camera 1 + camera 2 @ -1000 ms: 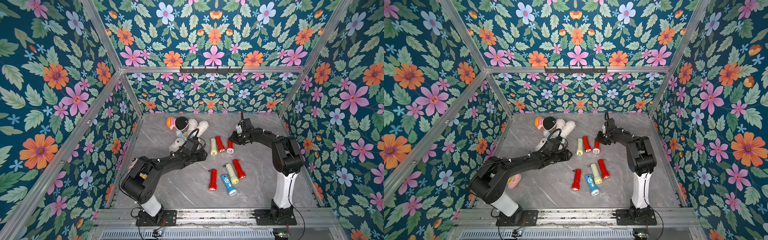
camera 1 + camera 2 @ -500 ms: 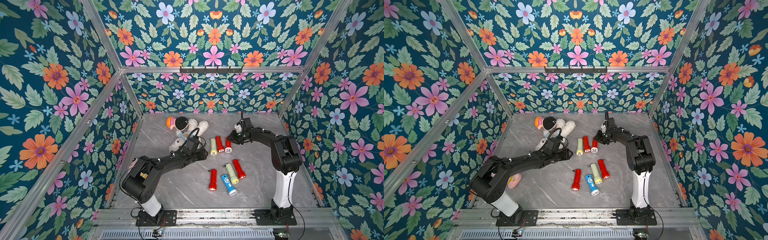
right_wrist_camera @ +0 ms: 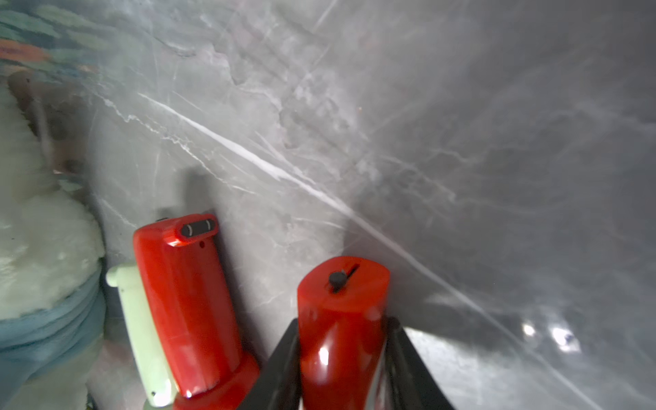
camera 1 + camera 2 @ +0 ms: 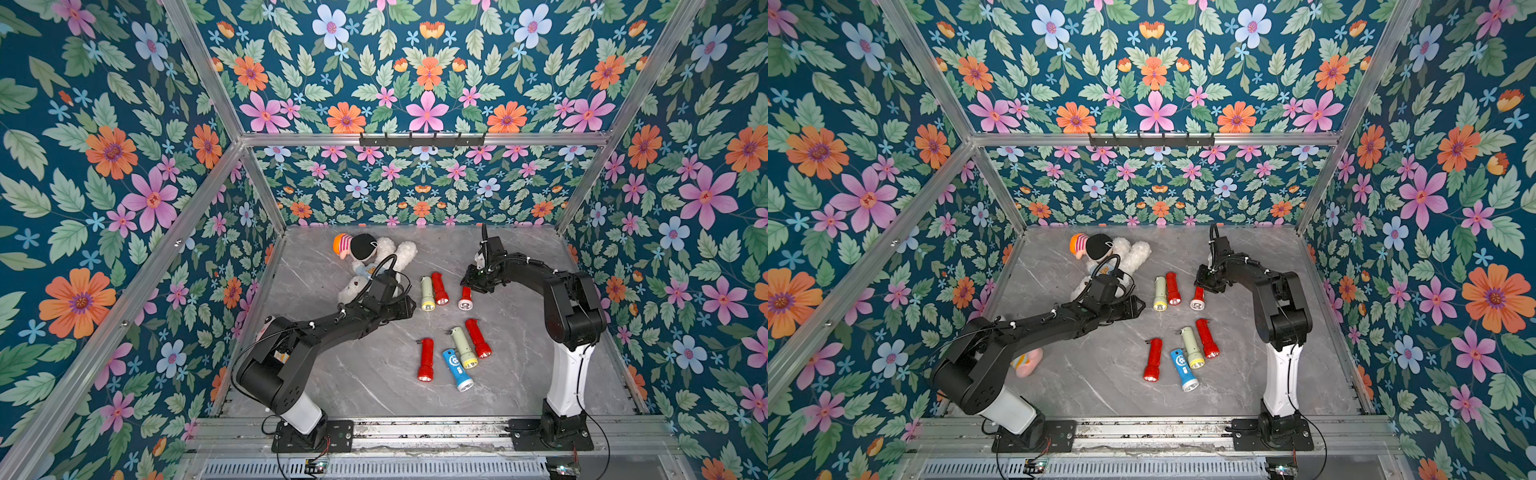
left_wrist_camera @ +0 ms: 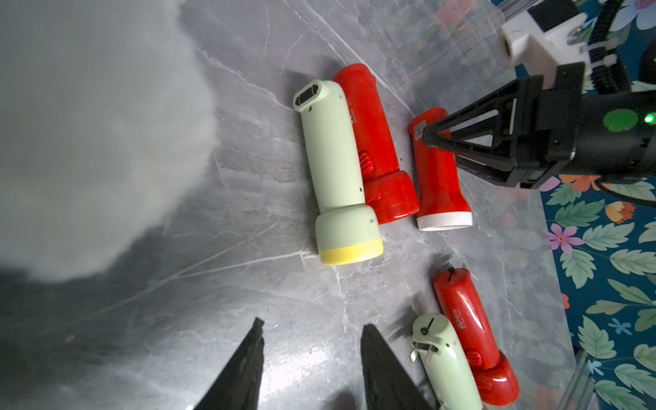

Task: Close the plug at the bottom of the flashlight
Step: Adjust the flashlight at the center of the board.

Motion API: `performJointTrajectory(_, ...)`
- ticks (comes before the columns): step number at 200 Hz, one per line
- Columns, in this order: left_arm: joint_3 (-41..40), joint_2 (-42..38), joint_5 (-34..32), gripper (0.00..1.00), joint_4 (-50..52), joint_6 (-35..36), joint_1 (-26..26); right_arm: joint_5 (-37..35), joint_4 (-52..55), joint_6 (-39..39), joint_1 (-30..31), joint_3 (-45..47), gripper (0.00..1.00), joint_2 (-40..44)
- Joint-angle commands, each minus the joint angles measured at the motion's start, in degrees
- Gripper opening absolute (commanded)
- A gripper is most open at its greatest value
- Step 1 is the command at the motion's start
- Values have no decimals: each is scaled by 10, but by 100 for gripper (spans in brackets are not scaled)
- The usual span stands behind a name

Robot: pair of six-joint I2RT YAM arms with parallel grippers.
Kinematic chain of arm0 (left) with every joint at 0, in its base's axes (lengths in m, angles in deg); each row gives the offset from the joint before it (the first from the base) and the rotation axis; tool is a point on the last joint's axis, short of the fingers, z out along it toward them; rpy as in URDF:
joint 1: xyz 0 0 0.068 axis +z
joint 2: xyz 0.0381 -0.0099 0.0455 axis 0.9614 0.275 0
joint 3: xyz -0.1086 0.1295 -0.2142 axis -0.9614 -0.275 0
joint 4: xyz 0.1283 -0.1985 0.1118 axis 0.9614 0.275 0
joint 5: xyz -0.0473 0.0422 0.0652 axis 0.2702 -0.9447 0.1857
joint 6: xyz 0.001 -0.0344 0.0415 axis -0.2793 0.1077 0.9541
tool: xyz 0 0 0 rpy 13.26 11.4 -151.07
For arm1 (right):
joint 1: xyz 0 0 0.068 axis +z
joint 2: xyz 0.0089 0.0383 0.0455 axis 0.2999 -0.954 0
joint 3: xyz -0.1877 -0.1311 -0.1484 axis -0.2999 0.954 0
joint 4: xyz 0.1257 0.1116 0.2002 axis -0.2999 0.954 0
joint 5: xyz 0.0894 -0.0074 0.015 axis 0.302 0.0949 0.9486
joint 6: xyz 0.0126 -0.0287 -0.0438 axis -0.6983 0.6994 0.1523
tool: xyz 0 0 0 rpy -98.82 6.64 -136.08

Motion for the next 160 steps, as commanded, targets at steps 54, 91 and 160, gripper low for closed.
performJointTrajectory(54, -30, -55, -28, 48, 23, -9, -3, -24, 4, 19, 1, 43, 43, 87)
performJointTrajectory(91, -53, -80, -44, 48, 24, -22, -17, -41, 42, 47, 10, 22, 44, 117)
performJointTrajectory(160, -62, -94, -61, 48, 36, -31, -35, -127, 141, 51, 26, 8, 44, 70)
